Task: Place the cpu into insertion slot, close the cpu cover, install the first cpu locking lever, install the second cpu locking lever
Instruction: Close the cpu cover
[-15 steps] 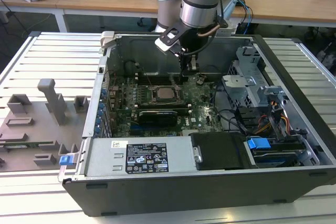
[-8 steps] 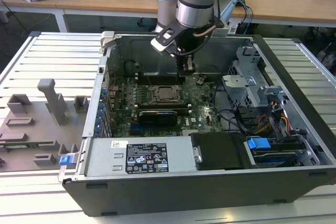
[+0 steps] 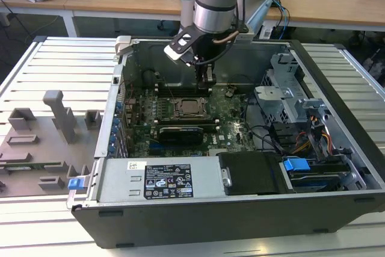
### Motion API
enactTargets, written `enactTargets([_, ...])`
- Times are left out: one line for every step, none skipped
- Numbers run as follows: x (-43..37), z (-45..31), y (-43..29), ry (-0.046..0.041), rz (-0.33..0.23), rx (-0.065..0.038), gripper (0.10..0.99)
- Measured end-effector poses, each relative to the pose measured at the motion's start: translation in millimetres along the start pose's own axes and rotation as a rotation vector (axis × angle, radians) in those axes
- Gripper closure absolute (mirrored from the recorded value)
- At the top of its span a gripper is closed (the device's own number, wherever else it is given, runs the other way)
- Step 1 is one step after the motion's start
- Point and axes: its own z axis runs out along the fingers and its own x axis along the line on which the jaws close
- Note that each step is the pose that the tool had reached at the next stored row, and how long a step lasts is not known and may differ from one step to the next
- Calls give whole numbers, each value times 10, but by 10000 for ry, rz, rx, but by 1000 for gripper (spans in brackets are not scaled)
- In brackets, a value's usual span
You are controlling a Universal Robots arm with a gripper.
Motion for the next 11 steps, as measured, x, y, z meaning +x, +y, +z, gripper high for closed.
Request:
enactTargets([2, 5, -20, 1, 1, 0, 980])
enactTargets([3, 10, -36, 2, 0, -1, 980])
enactTargets([4, 15, -48, 3, -1, -1, 980])
enactTargets([5, 20, -64, 2, -1, -1, 980])
enactTargets([6, 26, -86, 2, 1, -1, 980])
enactTargets([7, 31, -102, 1, 0, 0, 980])
enactTargets([9, 45, -135, 2, 0, -1, 980])
enactTargets([10, 58, -156, 1, -1, -1, 980])
enactTargets([13, 95, -193, 2, 0, -1, 980])
enactTargets([15, 135, -239, 1, 0, -1, 980])
enactTargets([17, 164, -274, 0, -2, -1, 980])
